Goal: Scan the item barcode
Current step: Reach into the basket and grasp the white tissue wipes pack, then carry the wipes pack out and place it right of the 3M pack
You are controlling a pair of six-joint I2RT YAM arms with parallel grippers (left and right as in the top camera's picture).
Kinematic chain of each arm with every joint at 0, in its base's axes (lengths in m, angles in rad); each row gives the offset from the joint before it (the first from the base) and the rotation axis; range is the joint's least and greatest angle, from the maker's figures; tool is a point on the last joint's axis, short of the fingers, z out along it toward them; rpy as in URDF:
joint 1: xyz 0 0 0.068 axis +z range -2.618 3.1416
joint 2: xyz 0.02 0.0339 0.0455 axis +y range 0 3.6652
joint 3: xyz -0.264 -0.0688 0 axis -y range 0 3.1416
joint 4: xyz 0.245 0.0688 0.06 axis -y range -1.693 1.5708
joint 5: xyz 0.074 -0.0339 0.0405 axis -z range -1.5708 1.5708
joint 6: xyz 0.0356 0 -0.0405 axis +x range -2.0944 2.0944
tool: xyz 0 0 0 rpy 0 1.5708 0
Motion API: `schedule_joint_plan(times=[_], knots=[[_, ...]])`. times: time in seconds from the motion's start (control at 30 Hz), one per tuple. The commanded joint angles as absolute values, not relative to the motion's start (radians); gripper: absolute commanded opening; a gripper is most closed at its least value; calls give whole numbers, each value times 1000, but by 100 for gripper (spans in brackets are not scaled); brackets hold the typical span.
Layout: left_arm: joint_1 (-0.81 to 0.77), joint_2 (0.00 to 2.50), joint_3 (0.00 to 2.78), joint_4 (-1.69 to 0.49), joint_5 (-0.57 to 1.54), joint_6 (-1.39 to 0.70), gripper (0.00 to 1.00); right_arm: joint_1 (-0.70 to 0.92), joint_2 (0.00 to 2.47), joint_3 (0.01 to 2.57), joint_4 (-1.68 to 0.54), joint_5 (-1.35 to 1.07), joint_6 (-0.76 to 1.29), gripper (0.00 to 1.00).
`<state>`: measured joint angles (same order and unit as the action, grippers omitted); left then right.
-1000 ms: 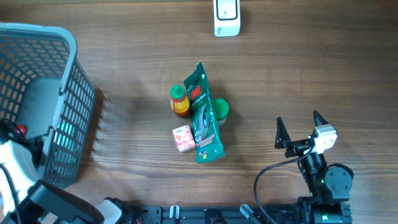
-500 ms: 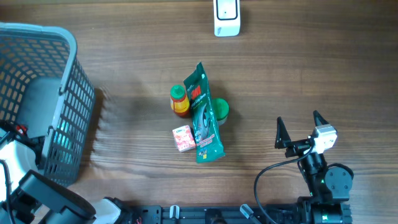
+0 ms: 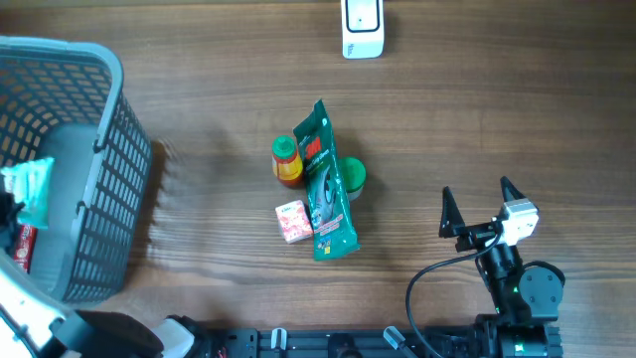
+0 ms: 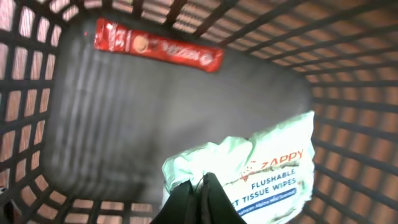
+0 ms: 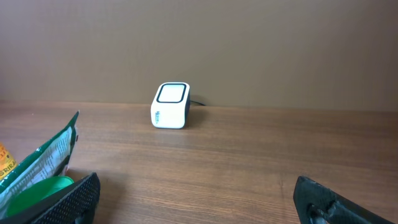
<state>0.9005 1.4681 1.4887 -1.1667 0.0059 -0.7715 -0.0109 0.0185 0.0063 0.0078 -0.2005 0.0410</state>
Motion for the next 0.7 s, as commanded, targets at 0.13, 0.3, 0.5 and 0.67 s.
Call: schedule_joint_plan(times=[0.13, 0.3, 0.5, 0.67], knots=[[904, 1268, 1563, -1103, 305, -760, 4, -10, 14, 5, 14, -195, 54, 100], [863, 1103, 1563, -1066, 529, -767, 4, -10, 14, 5, 14, -195, 54, 100], [434, 1029, 1563, -1074, 535, -767, 4, -10, 14, 5, 14, -195, 55, 100], [48, 1092, 1562, -1082, 389, -768, 4, -10, 14, 5, 14, -195, 55, 100]])
